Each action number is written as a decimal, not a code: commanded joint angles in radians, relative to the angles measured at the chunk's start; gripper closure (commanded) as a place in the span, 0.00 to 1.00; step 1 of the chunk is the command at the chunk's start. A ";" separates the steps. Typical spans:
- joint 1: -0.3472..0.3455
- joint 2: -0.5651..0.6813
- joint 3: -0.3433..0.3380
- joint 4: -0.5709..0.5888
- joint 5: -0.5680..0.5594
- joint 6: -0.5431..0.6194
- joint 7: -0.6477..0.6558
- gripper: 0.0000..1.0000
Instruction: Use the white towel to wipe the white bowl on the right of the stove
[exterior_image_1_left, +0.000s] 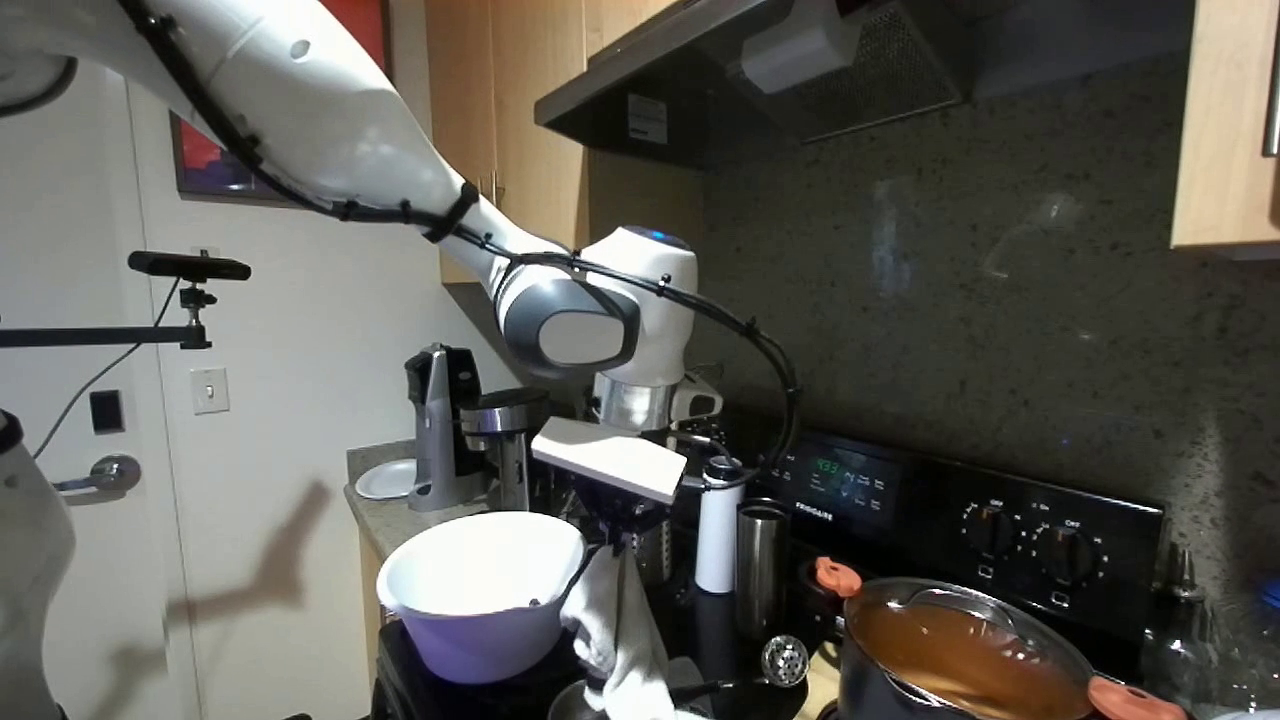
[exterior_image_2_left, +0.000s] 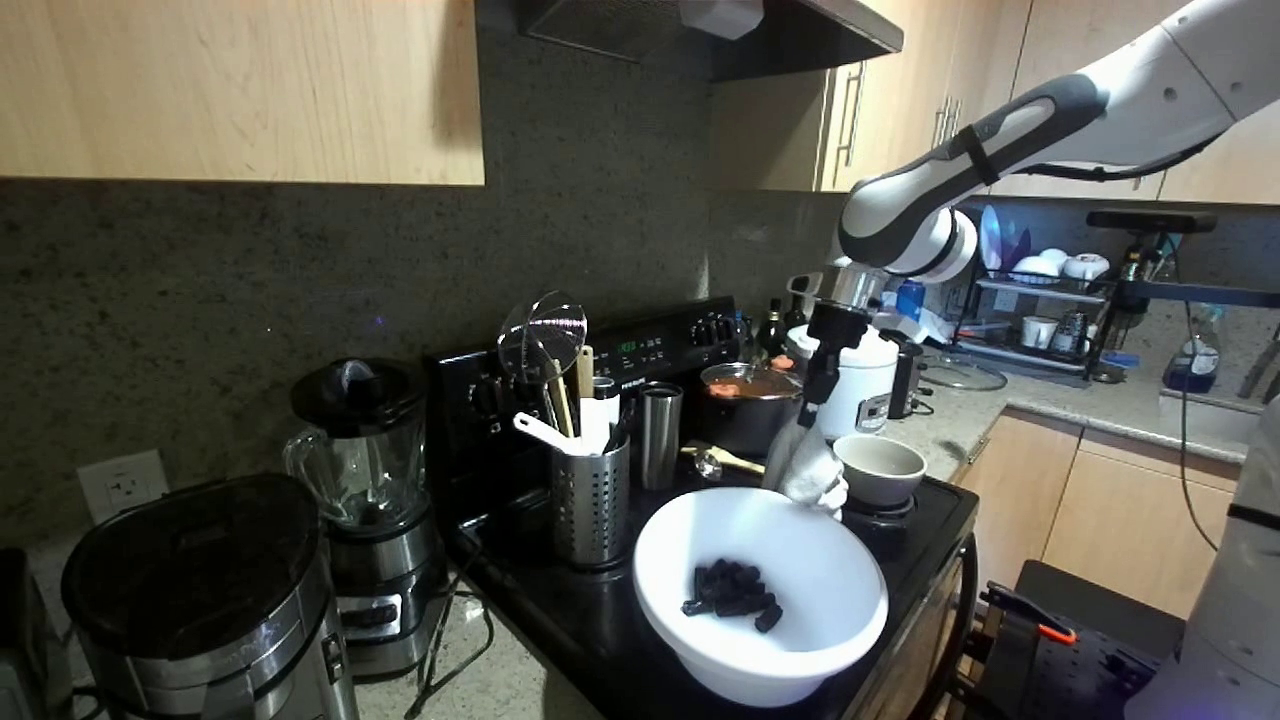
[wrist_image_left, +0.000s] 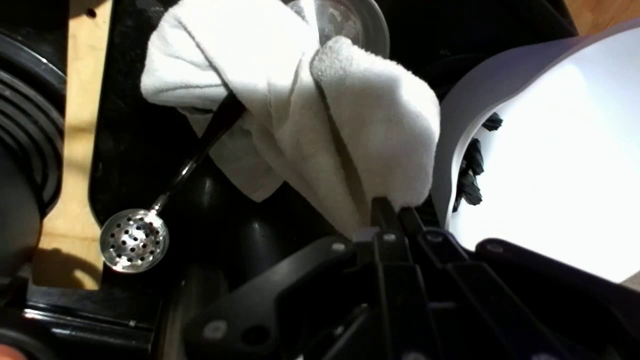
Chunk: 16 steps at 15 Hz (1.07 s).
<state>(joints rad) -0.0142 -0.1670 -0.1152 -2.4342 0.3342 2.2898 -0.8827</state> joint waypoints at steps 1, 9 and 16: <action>0.012 -0.003 0.006 -0.078 0.007 0.112 -0.012 0.65; -0.007 -0.022 -0.011 0.062 -0.035 -0.030 0.071 0.06; -0.054 -0.057 -0.049 0.285 -0.148 -0.323 0.152 0.00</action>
<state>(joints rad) -0.0489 -0.2128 -0.1609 -2.2205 0.2452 2.0653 -0.7924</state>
